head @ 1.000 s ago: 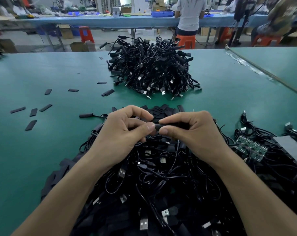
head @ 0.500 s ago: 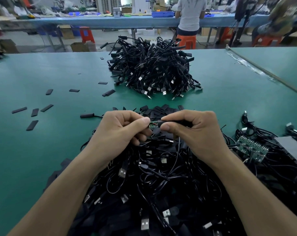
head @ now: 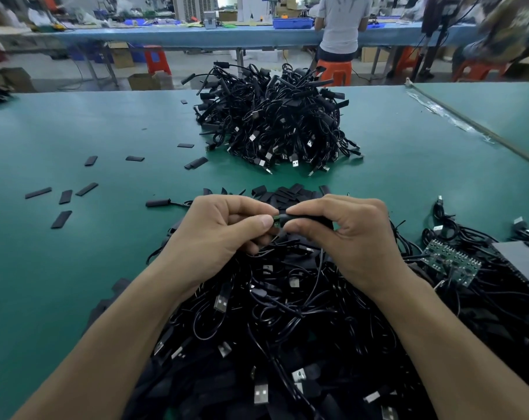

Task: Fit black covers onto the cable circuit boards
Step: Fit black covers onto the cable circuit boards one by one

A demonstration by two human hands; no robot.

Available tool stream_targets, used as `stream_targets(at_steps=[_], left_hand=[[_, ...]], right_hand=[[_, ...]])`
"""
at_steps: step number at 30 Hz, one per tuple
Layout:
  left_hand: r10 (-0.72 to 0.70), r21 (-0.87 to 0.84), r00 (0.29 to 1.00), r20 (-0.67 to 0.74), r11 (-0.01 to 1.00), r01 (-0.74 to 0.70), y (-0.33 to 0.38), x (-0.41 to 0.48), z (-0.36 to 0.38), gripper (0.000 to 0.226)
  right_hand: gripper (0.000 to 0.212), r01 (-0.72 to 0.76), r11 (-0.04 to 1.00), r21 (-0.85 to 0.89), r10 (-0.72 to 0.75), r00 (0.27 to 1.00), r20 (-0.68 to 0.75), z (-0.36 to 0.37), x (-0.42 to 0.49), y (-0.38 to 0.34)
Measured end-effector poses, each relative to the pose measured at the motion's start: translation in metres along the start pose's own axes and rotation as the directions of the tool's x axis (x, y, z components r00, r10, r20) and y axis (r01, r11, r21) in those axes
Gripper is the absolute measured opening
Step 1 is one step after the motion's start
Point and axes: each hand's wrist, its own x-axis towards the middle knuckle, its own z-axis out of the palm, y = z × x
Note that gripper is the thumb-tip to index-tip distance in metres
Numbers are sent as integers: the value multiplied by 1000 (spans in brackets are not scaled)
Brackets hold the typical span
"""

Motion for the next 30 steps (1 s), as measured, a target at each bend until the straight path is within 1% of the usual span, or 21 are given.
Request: stream_targets(at_steps=[3, 8, 14, 17, 25, 27, 28, 30], left_hand=[[3, -13, 1000, -30, 1000, -4, 1, 0, 0, 11], [1, -28, 999, -38, 1000, -2, 0, 0, 0, 13], [17, -5, 1000, -25, 1000, -17, -1, -1, -1, 15], [9, -13, 1000, -30, 1000, -9, -1, -1, -2, 15], [22, -37, 1000, -13, 999, -22, -2, 0, 0, 14], [29, -48, 1000, -9, 998, -29, -3, 0, 0, 14], [32, -56, 999, -11, 998, -32, -3, 0, 1, 14], [37, -74, 999, -24, 997, -38, -3, 1, 2, 12]], right_hand=[[18, 14, 1000, 0, -14, 1000, 10, 0, 0, 0], [26, -1, 1000, 4, 1, 999, 52, 0, 0, -1], [16, 17, 1000, -20, -17, 999, 36, 0, -1, 0], [15, 21, 1000, -12, -21, 1000, 18, 0, 0, -1], [24, 8, 1000, -3, -8, 998, 66, 1, 0, -2], [28, -29, 999, 18, 28, 997, 76, 1, 0, -2], [32, -78, 996, 36, 75, 994, 73, 1, 0, -2], [37, -219, 969, 115, 217, 976, 29, 1, -1, -2]])
